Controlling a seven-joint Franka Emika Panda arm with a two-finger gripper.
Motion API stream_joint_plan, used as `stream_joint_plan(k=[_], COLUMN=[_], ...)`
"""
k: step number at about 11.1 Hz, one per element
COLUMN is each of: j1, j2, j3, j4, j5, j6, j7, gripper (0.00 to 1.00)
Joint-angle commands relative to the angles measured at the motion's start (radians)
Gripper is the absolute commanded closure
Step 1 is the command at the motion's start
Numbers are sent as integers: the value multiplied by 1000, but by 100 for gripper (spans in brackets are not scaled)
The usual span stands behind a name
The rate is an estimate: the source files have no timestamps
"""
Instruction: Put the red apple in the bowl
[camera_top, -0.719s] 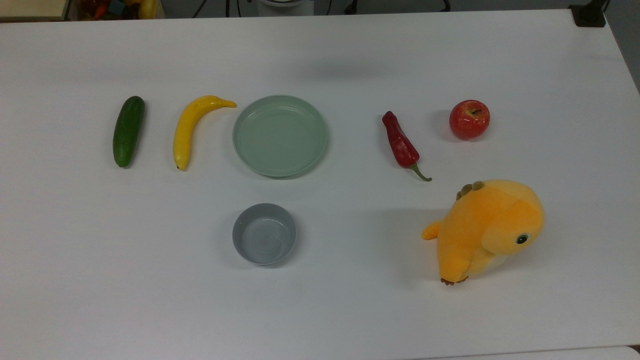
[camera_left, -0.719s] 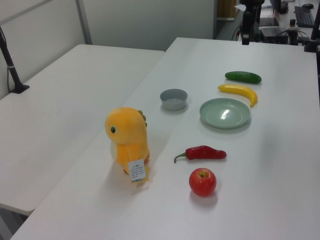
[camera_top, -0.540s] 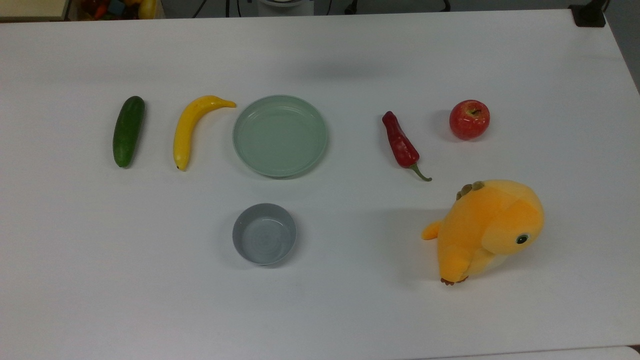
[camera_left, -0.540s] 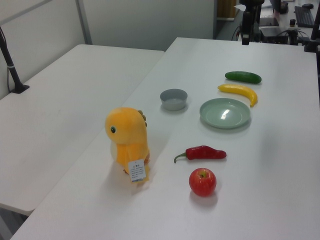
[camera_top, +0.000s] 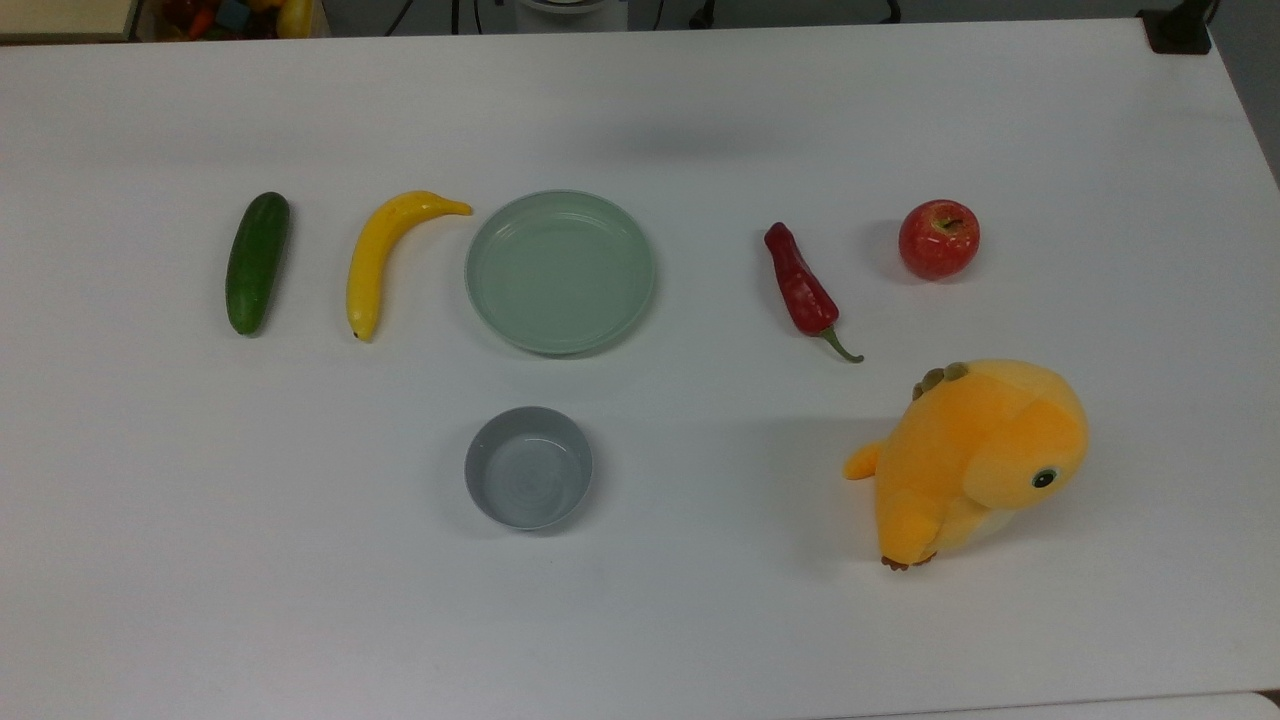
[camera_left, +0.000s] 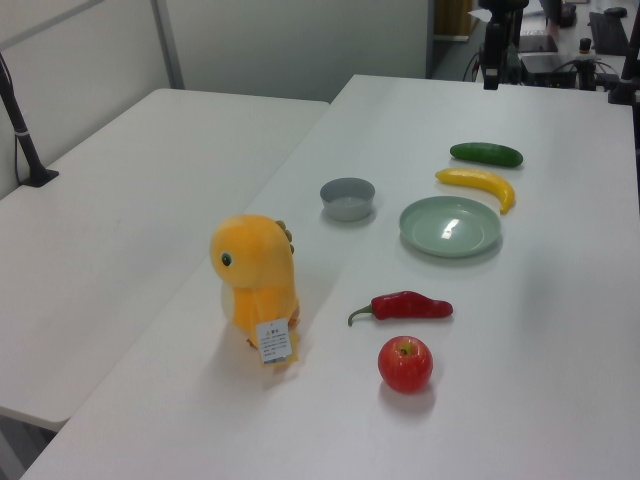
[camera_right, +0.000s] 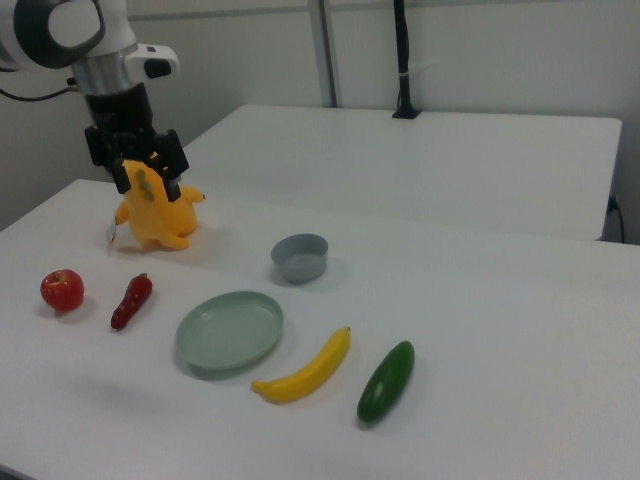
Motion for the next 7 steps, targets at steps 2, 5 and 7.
stream_joint_plan(k=[2,5,7], j1=[-1,24,25], j2=[0,2,-1], j3=[0,2,23], j4=[-5,-23,-55], j5=[11,11,11], j6=[10,5,-4], j7=[-20,-11,-8], gripper=[0,0,0])
